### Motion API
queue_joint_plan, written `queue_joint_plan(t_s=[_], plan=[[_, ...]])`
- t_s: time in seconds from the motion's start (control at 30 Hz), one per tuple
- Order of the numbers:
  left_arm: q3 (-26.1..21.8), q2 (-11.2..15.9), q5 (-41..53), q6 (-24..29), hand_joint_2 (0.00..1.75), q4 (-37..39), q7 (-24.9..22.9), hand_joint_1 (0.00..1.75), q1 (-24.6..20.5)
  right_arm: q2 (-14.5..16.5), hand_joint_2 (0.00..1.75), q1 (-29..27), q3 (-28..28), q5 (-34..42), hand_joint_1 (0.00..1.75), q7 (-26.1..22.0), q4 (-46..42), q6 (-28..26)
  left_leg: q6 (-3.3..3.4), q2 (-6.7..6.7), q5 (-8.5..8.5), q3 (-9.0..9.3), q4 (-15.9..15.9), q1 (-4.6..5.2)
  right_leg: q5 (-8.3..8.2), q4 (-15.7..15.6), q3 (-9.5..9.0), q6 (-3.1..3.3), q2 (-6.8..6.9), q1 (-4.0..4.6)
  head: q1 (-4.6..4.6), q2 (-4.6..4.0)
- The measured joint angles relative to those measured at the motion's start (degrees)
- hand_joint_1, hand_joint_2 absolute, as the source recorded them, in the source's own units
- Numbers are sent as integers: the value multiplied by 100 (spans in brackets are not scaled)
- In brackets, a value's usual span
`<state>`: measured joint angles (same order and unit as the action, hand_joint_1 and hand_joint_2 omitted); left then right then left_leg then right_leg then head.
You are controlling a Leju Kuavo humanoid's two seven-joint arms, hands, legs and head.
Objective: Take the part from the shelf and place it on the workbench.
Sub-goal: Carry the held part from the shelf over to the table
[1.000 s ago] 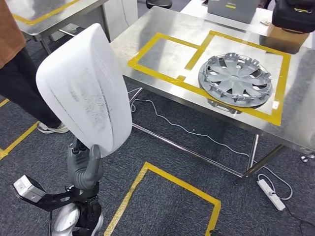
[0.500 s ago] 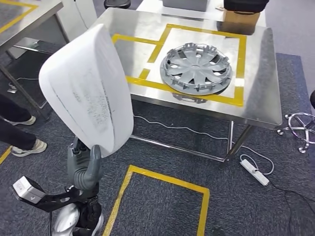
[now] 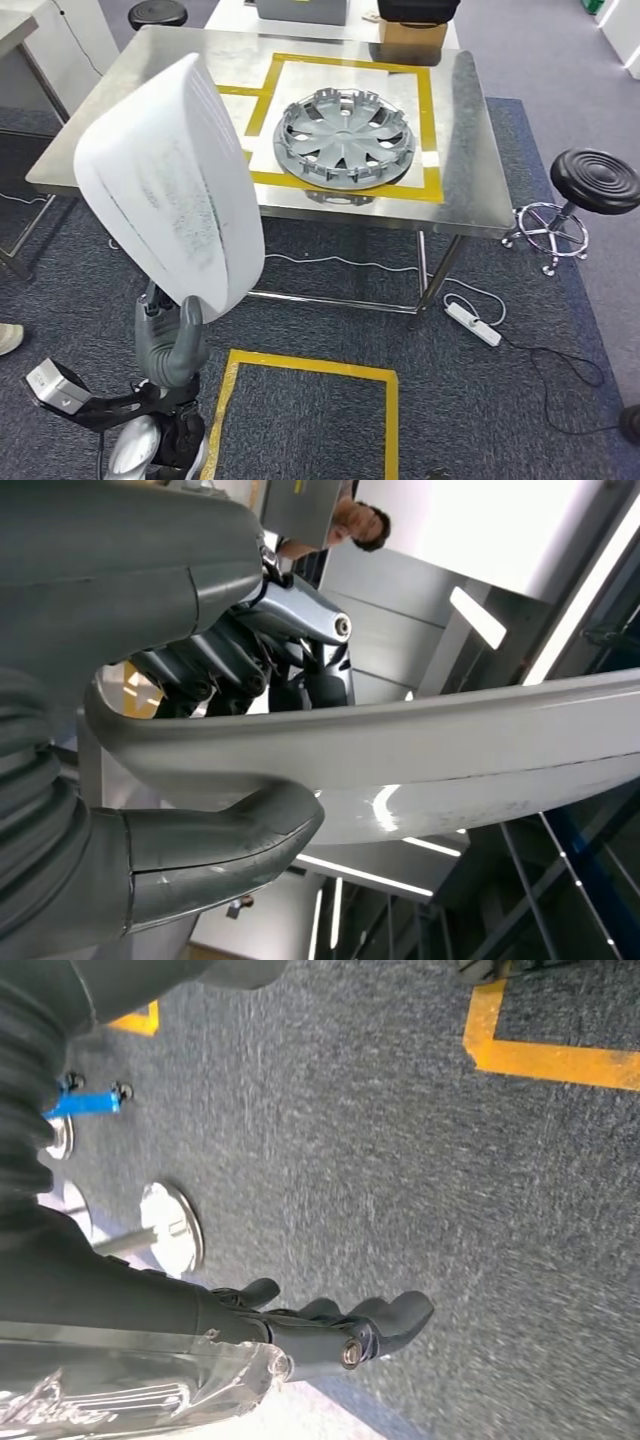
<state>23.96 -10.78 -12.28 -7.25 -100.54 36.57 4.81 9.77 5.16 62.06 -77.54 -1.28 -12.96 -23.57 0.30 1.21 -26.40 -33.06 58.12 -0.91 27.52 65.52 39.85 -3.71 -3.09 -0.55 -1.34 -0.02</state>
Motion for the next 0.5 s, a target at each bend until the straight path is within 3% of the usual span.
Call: queue_joint_plan(t_s=[0.07, 0.1, 0.13, 0.17, 0.23, 0.3, 0.43, 0.5], plan=[[-7, -4, 2, 14, 175, 0, -2, 175, 15, 0, 175, 30, -4, -31, 0, 26, 0, -31, 28, -170, -16, 5, 2, 27, 329, 731, 353, -15, 222, 0, -22, 0], [-9, -4, 6, 21, 175, 0, -4, 175, 19, 0, 175, 34, -10, -56, 0, 42, 0, -44, 29, -241, -23, 10, 2, 34, 374, 925, 441, -17, 253, -1, -22, 0], [-10, -4, 9, 30, 175, 0, -5, 175, 20, 0, 175, 28, -25, -89, 0, 56, 0, -54, 25, -300, -33, 19, 3, 37, 313, 903, 415, -16, 267, -2, -23, 0], [-11, -4, 13, 34, 175, 0, -7, 175, 20, -2, 175, 19, -48, -128, 0, 66, 0, -55, 14, -348, -44, 34, 4, 38, 164, 660, 271, -12, 285, -2, -23, 0], [-13, -4, 13, 40, 175, 0, -7, 175, 19, -6, 175, 12, -96, -191, 0, 74, 0, -54, -32, -415, -78, 71, 9, 51, -151, -103, -186, 11, 382, 7, -24, 0], [-14, -7, 13, 40, 175, 0, -7, 175, 17, -9, 175, 21, -127, -216, 0, 85, 0, -52, -89, -444, -98, 93, 12, 77, -262, -535, -438, 68, 446, 24, -16, 0], [-13, -21, 9, 42, 175, 0, -21, 175, 14, -13, 175, 21, -186, -379, 0, 314, 0, -169, -218, -398, -149, 85, 44, 61, -268, -597, -444, 209, 371, 28, -4, 0], [-12, -25, -11, 44, 175, 0, -70, 175, 13, -13, 175, 29, -287, -590, 0, 640, 0, -313, -272, -270, -411, -127, 492, 52, -278, -617, -459, 262, 326, 2, 16, 0]])
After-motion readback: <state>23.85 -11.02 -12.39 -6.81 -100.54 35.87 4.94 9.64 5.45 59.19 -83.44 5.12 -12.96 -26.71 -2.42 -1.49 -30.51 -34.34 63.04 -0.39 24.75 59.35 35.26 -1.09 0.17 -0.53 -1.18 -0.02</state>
